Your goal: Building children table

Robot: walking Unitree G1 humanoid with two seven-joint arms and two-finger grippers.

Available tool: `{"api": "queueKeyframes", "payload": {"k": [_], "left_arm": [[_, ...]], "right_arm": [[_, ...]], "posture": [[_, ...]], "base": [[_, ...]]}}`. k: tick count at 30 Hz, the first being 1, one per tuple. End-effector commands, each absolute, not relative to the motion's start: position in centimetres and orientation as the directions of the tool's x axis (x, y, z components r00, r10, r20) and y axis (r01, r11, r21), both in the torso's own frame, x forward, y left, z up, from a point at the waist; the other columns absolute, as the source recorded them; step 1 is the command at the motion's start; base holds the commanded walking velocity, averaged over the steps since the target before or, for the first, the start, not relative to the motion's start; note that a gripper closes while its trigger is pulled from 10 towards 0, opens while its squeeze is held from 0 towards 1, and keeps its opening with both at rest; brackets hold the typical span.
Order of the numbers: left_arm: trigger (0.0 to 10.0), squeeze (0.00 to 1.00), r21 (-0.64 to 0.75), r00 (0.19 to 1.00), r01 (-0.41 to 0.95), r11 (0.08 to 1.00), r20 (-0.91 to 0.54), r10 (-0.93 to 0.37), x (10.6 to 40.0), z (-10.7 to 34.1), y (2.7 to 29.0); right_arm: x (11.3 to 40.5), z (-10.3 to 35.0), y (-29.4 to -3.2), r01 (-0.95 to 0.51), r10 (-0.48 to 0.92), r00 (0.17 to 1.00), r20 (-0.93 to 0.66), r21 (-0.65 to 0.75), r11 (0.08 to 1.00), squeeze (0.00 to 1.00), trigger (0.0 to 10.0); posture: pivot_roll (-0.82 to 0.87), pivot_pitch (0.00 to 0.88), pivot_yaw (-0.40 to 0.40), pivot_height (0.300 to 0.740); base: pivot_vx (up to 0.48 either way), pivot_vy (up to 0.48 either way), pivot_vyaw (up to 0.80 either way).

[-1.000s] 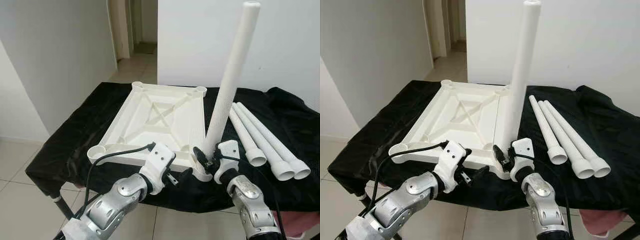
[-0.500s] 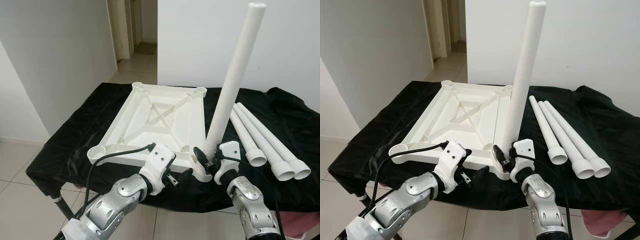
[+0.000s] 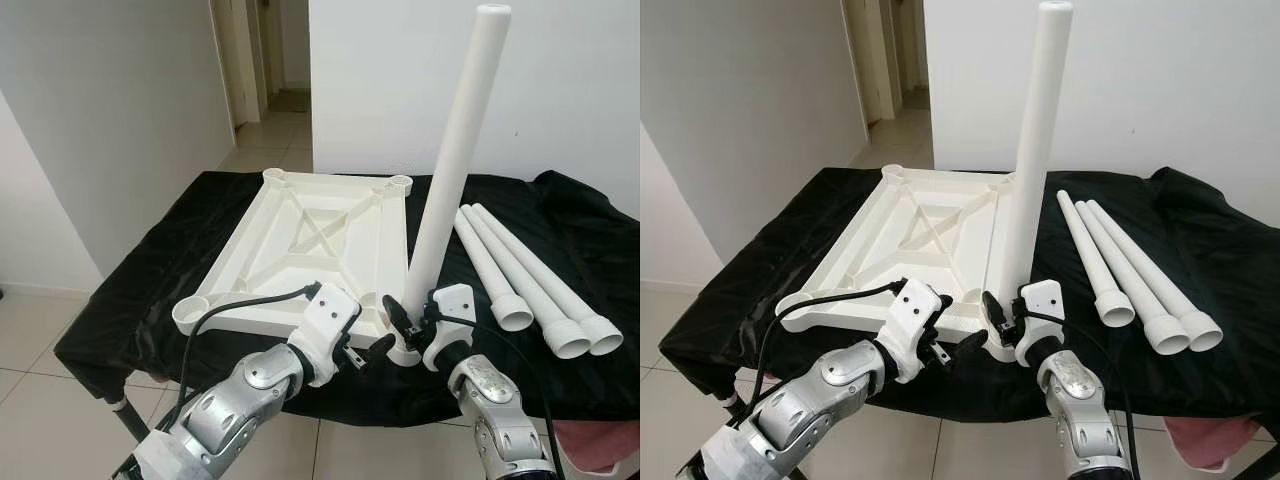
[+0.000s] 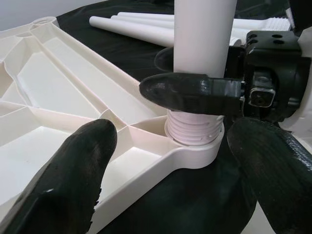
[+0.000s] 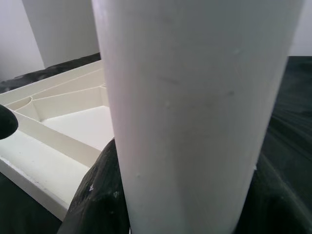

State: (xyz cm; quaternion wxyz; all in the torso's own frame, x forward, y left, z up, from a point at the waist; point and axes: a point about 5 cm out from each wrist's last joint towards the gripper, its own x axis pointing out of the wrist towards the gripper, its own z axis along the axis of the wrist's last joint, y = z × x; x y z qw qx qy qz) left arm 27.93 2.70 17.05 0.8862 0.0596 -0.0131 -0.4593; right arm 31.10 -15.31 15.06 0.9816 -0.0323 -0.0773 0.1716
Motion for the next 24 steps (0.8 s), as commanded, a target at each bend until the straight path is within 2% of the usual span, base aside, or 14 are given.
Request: {"api": "queueKeyframes", "payload": {"k": [1,3,4,9,10,11,12,13,14,19,24], "left_arm": [[10.0,0.00,0.107,0.356,0.932,0.347,-0.074,-0.932,26.9,16.7,2.5],[10.0,0.00,0.107,0.356,0.932,0.347,-0.074,-0.932,26.9,16.7,2.5],[10.0,0.00,0.107,0.374,0.924,0.366,-0.077,-0.924,27.0,16.7,2.9],[10.0,0.00,0.107,0.381,0.922,0.372,-0.076,-0.921,27.0,16.7,3.0],[10.0,0.00,0.107,0.392,0.917,0.384,-0.074,-0.917,27.1,16.6,3.1],[10.0,0.00,0.107,0.392,0.917,0.384,-0.074,-0.917,27.1,16.6,3.1],[10.0,0.00,0.105,0.406,0.911,0.398,-0.069,-0.911,27.1,16.7,3.1],[10.0,0.00,0.105,0.406,0.911,0.398,-0.069,-0.911,27.1,16.7,3.1],[10.0,0.00,0.104,0.416,0.907,0.408,-0.067,-0.907,27.2,16.6,3.2],[10.0,0.00,0.100,0.422,0.904,0.415,-0.067,-0.904,27.1,16.5,3.3],[10.0,0.00,0.109,0.425,0.902,0.417,-0.065,-0.903,27.5,16.7,3.3]], "right_arm": [[30.8,14.6,-15.2,-0.305,0.310,0.942,0.129,-0.058,0.950,0.00,10.0],[30.8,14.6,-15.2,-0.305,0.310,0.942,0.129,-0.058,0.950,0.00,10.0],[30.5,14.4,-15.3,-0.147,0.145,0.983,0.110,0.012,0.989,0.00,10.0],[30.3,14.3,-15.3,-0.088,0.085,0.991,0.099,0.028,0.996,0.00,10.0],[30.1,14.3,-14.8,-0.010,0.005,0.995,0.097,0.047,0.999,0.00,10.0],[30.1,14.3,-14.8,-0.010,0.005,0.995,0.097,0.047,0.999,0.00,10.0],[29.9,14.2,-14.5,0.082,-0.088,0.992,0.091,0.068,0.994,0.00,10.0],[29.9,14.2,-14.5,0.082,-0.088,0.992,0.091,0.068,0.994,0.00,10.0],[29.7,14.1,-14.4,0.165,-0.172,0.981,0.085,0.087,0.983,0.00,10.0],[29.5,13.7,-14.3,0.224,-0.231,0.971,0.055,0.111,0.968,0.00,10.0],[29.6,14.2,-14.4,0.197,-0.206,0.975,0.079,0.108,0.975,0.00,10.0]], "posture": [[-0.11,0.054,0.091,0.740],[-0.11,0.054,0.091,0.740],[-0.10,0.061,0.073,0.740],[-0.10,0.061,0.073,0.740],[-0.09,0.065,0.064,0.740],[-0.09,0.065,0.064,0.740],[-0.09,0.072,0.059,0.740],[-0.09,0.072,0.059,0.740],[-0.09,0.072,0.057,0.740],[-0.09,0.071,0.056,0.740],[-0.09,0.076,0.049,0.740]], "base": [[0.000,0.000,0.00],[0.000,0.000,0.00],[0.000,0.000,0.00],[0.000,0.000,0.00],[0.000,0.000,0.00],[0.000,0.000,0.00],[0.000,0.000,0.00],[0.000,0.000,0.00],[0.000,0.000,0.00],[0.000,0.000,0.00],[0.000,0.000,0.00]]}}
